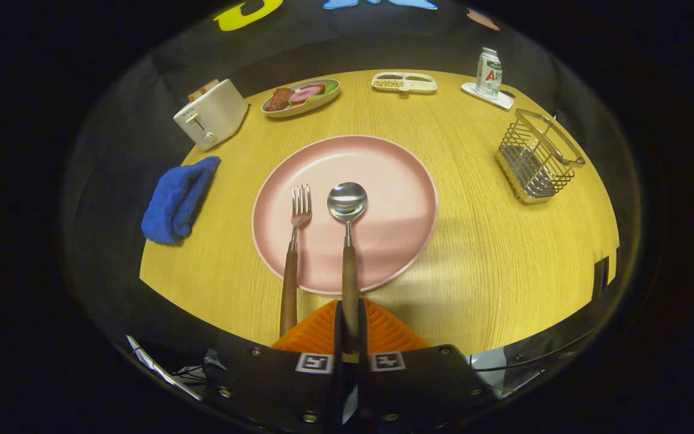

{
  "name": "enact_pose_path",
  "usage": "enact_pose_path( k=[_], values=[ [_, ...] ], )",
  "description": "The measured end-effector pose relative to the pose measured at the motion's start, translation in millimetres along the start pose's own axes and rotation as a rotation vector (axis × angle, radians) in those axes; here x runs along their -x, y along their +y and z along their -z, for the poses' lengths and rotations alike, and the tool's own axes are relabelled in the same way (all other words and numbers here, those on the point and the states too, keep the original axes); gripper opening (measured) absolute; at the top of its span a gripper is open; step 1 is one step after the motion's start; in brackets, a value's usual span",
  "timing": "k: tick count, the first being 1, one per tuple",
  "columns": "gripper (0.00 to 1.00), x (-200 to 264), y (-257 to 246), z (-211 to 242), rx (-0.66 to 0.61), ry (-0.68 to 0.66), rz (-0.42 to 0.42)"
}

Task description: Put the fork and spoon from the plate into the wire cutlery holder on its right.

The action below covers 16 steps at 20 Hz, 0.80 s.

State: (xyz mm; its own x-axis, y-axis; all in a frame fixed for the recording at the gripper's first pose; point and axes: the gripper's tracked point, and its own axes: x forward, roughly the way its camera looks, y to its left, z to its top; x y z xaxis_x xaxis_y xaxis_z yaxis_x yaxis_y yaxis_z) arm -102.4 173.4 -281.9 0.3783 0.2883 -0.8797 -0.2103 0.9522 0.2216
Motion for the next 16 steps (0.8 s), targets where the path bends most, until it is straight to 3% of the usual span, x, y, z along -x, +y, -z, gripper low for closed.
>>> enact_pose_path(
  k=[9, 16],
  values=[
    [0.04, 12, -16, -25, -0.056, -0.085, -0.038],
    [0.03, 52, -81, -69, -0.134, -0.19, 0.049]
  ],
)
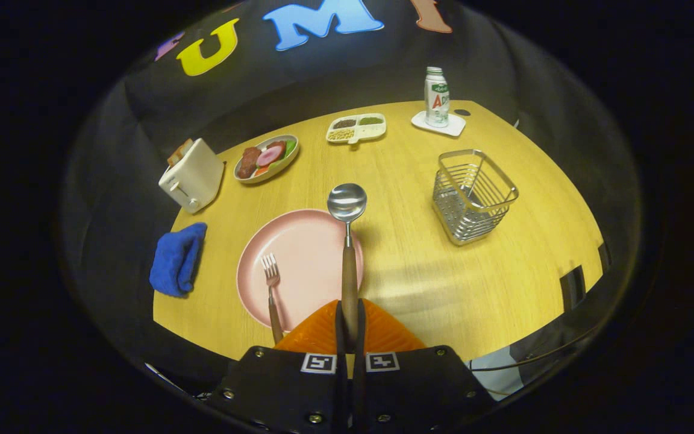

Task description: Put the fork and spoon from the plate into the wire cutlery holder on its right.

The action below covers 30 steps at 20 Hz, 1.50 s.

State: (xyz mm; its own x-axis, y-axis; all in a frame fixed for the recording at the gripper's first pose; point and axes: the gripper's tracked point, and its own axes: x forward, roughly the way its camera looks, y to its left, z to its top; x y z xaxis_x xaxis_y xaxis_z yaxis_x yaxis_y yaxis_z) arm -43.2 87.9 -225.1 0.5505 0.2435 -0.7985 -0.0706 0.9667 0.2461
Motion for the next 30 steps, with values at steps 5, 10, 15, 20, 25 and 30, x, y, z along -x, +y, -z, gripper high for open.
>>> enact_pose_path(
  k=[5, 10, 15, 20, 25, 30],
  values=[
    [0.04, 19, -67, -35, -0.037, -0.036, 0.109],
    [0.04, 23, -109, -40, -0.046, 0.016, 0.167],
    [0.04, 19, -117, -38, -0.045, 0.092, 0.164],
    [0.04, 18, -122, -46, -0.039, 0.119, 0.168],
    [0.06, 17, -126, -46, -0.027, 0.136, 0.176],
    [0.14, 18, -127, -61, -0.032, 0.099, 0.167]
  ],
)
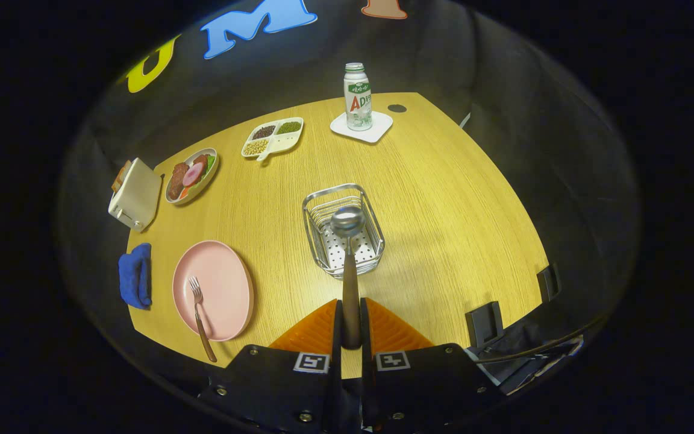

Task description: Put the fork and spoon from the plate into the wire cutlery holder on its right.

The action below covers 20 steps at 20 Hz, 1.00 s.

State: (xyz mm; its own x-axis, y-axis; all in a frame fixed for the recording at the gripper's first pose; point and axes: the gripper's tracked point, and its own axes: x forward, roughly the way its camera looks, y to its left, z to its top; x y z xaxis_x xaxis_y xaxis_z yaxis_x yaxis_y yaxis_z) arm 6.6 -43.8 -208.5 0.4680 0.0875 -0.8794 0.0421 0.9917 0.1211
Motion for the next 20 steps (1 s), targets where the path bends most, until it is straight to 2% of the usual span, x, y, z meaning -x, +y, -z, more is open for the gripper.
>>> enact_pose_path(
  k=[1, 2, 3, 4, 6, 14, 20],
  values=[
    [0.15, 2, 1, -5, -0.003, -0.013, -0.006],
    [0.26, 4, -2, -9, -0.003, -0.023, 0.004],
    [0.31, 5, -3, -12, 0.0, -0.038, 0.005],
    [0.41, 7, -4, -13, 0.002, -0.04, 0.004],
    [0.51, 8, -2, -14, 0.002, -0.045, 0.005],
    [0.51, 25, 7, -27, 0.049, -0.154, 0.022],
    [0.51, 44, 58, -27, 0.121, -0.24, -0.033]
  ],
)
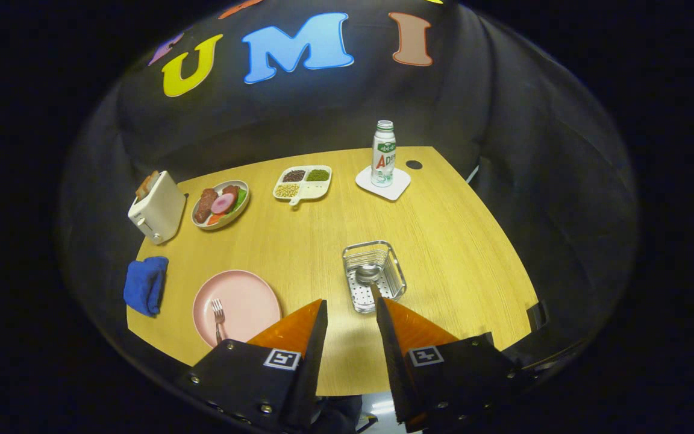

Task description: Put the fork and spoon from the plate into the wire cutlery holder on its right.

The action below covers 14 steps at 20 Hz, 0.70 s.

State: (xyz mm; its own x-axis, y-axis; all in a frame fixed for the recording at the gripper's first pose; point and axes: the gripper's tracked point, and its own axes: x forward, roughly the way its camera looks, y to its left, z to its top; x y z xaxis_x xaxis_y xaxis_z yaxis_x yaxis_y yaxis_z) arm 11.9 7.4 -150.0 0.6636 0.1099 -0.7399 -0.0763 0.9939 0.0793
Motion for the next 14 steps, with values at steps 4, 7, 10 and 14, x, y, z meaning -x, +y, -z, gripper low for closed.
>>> enact_pose_path(
  k=[4, 7, 10, 14],
  values=[
    [0.51, 1, 51, 16, 0.043, 0.01, -0.081],
    [0.51, -7, 87, 43, 0.094, 0.058, -0.136],
    [0.51, -14, 117, 71, 0.138, 0.11, -0.184],
    [0.51, -20, 150, 107, 0.203, 0.177, -0.237]
  ],
)
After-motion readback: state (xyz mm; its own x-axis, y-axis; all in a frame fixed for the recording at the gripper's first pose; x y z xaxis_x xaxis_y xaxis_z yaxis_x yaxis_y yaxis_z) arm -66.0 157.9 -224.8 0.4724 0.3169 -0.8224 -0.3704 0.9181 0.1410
